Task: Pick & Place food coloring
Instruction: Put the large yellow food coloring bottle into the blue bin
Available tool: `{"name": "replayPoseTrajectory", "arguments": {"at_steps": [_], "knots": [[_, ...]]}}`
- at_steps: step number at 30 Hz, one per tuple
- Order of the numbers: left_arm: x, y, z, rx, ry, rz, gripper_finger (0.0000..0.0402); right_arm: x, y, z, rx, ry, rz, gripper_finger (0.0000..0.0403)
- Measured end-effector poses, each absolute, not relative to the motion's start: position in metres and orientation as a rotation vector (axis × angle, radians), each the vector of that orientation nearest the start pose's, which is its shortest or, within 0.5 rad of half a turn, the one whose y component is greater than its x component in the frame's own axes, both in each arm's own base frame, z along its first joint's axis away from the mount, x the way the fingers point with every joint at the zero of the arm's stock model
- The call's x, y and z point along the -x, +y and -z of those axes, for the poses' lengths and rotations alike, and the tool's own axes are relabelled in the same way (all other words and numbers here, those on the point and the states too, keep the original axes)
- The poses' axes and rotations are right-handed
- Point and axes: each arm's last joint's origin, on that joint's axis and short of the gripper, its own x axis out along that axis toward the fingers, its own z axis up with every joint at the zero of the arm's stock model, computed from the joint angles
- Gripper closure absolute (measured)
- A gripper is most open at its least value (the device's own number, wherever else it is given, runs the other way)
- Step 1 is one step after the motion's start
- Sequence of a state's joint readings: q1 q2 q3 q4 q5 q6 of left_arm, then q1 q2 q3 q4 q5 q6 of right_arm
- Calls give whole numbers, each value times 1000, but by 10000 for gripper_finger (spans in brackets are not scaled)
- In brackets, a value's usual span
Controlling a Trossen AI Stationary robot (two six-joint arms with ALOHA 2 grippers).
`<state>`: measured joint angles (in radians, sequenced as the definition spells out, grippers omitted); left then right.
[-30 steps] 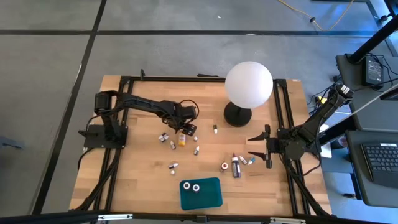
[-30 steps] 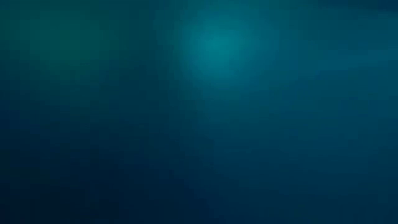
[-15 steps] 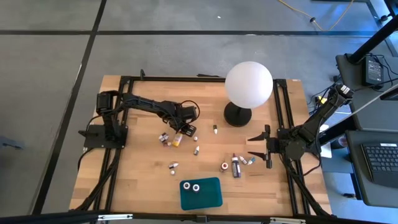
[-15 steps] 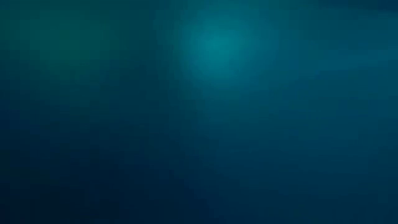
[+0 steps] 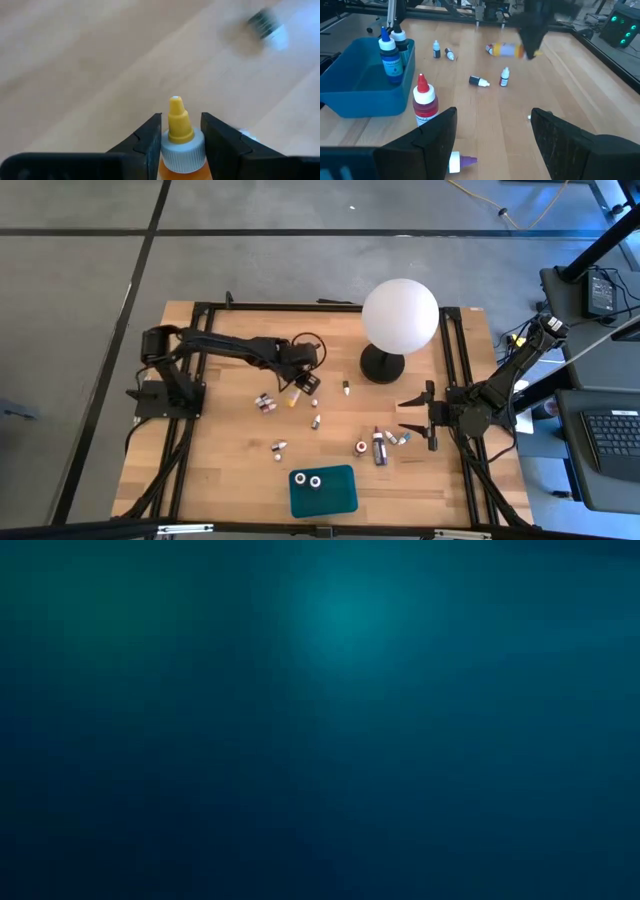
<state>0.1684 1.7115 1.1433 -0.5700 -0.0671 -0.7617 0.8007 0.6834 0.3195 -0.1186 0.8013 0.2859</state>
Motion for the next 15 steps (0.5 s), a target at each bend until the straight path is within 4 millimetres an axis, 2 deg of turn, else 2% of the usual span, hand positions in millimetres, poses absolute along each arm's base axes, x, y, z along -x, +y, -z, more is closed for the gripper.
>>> {"name": "replayPoseTrajectory", "arguments": {"at_steps": [4,7,11,15], "knots": [[-325,47,-235,615,858,-652,285,-115,88,-198,63,333,49,145],[-313,30,-263,509,738,-687,287,-115,88,-198,43,334,52,145],[-298,-6,-297,391,570,-654,287,-115,88,-197,40,338,50,145],[-291,-49,-317,338,427,-555,284,-114,89,-197,21,341,42,145]]}}
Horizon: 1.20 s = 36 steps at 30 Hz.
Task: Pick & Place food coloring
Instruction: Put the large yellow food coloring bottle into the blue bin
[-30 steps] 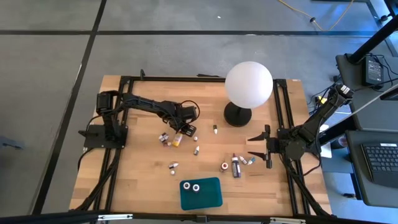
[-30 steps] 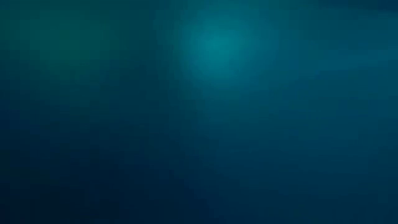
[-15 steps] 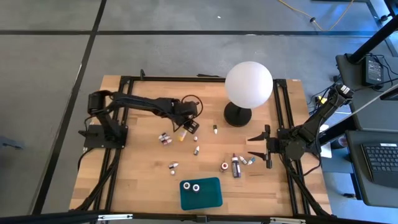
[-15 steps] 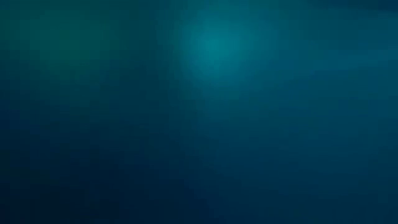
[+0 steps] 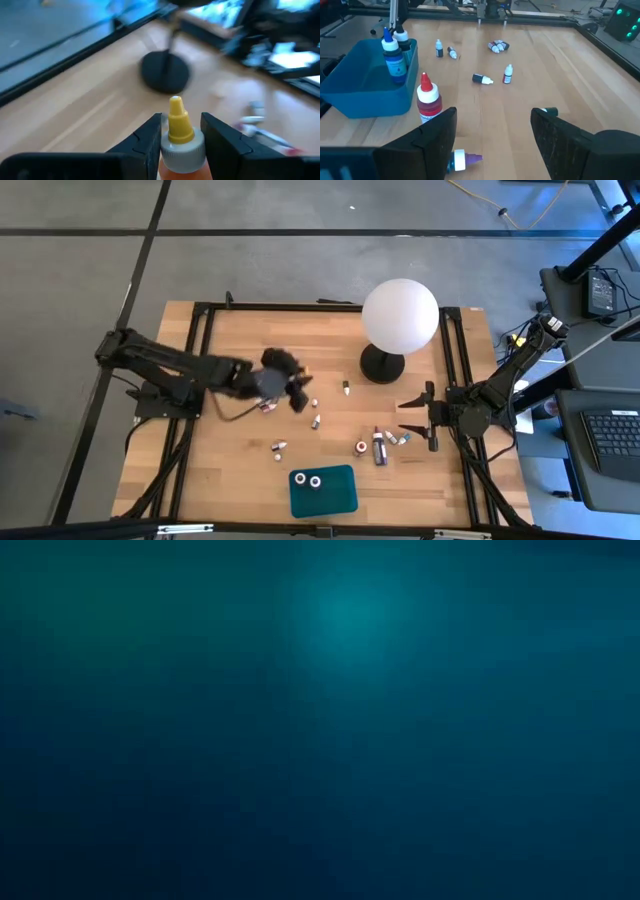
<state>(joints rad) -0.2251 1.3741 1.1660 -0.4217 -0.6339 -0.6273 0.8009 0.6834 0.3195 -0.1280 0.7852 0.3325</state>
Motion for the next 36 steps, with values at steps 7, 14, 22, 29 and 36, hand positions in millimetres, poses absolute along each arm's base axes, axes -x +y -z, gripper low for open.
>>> {"name": "replayPoseTrajectory", "arguments": {"at_steps": [7,14,22,29,36], "knots": [[-282,-129,-321,222,287,-398,287,-115,89,-197,19,340,48,145],[-288,-203,-310,151,111,-240,282,-115,89,-198,-12,336,54,145],[-300,-264,-258,83,22,-149,282,-115,89,-198,-8,337,54,145],[-281,-302,-239,55,-40,-71,287,-115,89,-197,-25,340,56,145],[-282,-314,-204,-8,11,-96,282,-115,89,-195,-51,358,64,145]]}}
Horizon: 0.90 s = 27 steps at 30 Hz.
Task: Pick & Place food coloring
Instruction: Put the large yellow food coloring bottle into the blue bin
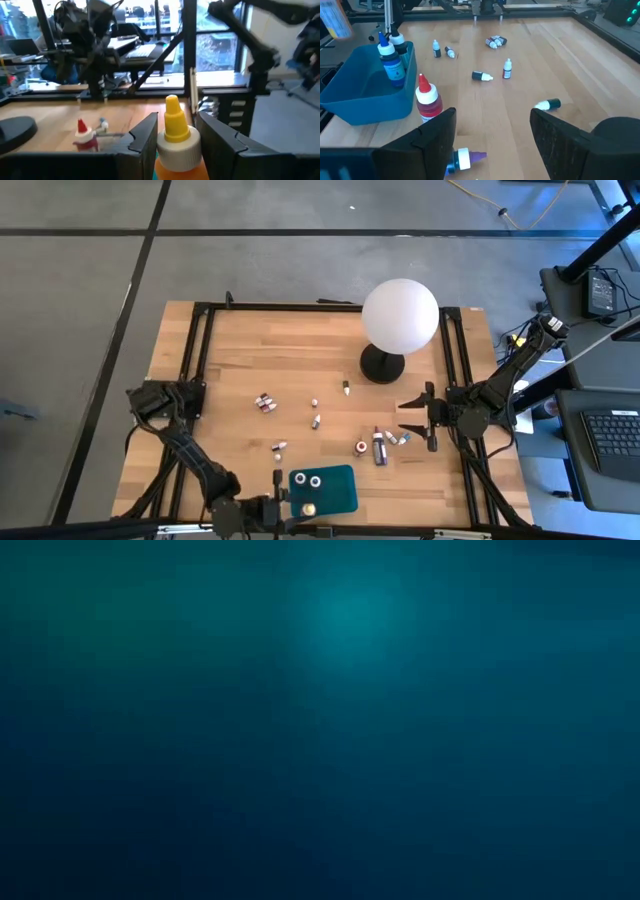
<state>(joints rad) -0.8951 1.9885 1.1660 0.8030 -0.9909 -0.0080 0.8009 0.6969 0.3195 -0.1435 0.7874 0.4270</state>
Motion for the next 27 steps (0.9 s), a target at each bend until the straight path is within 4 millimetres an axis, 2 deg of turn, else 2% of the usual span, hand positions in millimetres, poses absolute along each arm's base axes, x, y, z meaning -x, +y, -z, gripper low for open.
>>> {"name": "replayPoseTrajectory", "arguments": {"at_steps": [3,12,19,27], "knots": [[-284,-315,-193,-50,23,-121,287,-116,90,-193,-68,363,70,145],[-280,-319,-182,-105,53,-147,281,-119,94,-186,-102,398,92,145],[-283,-320,-157,-154,80,-233,285,-122,97,-180,-70,426,99,145],[-279,-324,-145,-171,91,-268,285,-124,99,-175,-91,446,117,145]]}}
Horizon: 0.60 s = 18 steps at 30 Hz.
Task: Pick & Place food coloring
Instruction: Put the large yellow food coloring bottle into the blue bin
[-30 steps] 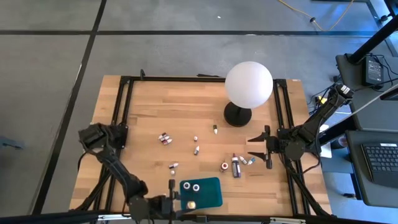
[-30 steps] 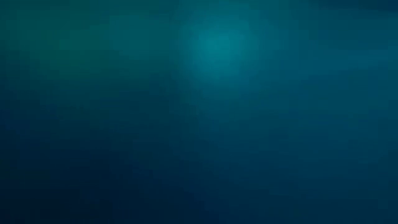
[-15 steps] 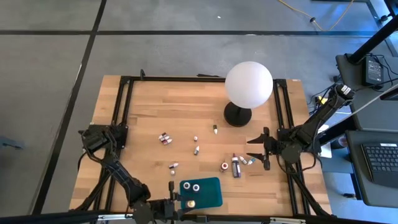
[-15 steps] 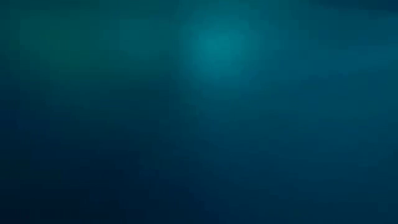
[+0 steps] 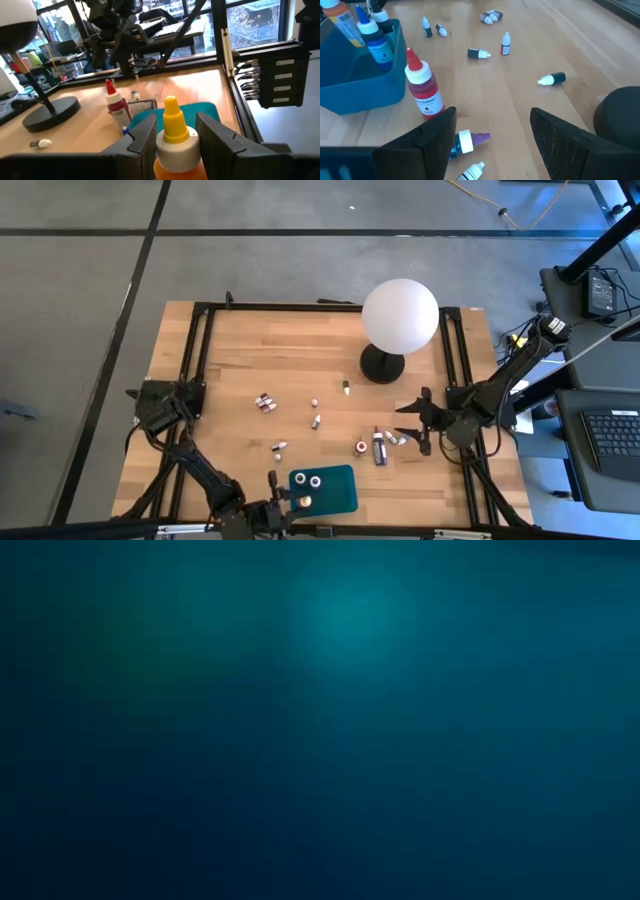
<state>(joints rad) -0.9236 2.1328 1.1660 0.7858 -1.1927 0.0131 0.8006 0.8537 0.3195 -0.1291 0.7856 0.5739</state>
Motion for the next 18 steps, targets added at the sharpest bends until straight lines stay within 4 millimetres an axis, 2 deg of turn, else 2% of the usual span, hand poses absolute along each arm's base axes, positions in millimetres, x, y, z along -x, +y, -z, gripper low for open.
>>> {"name": "replayPoseTrajectory", "arguments": {"at_steps": [8,18], "knots": [[-279,-323,-128,-170,99,-335,276,-125,100,-173,-86,452,119,145],[-278,-322,-125,-174,108,-360,266,-125,100,-173,-84,452,118,145]]}}
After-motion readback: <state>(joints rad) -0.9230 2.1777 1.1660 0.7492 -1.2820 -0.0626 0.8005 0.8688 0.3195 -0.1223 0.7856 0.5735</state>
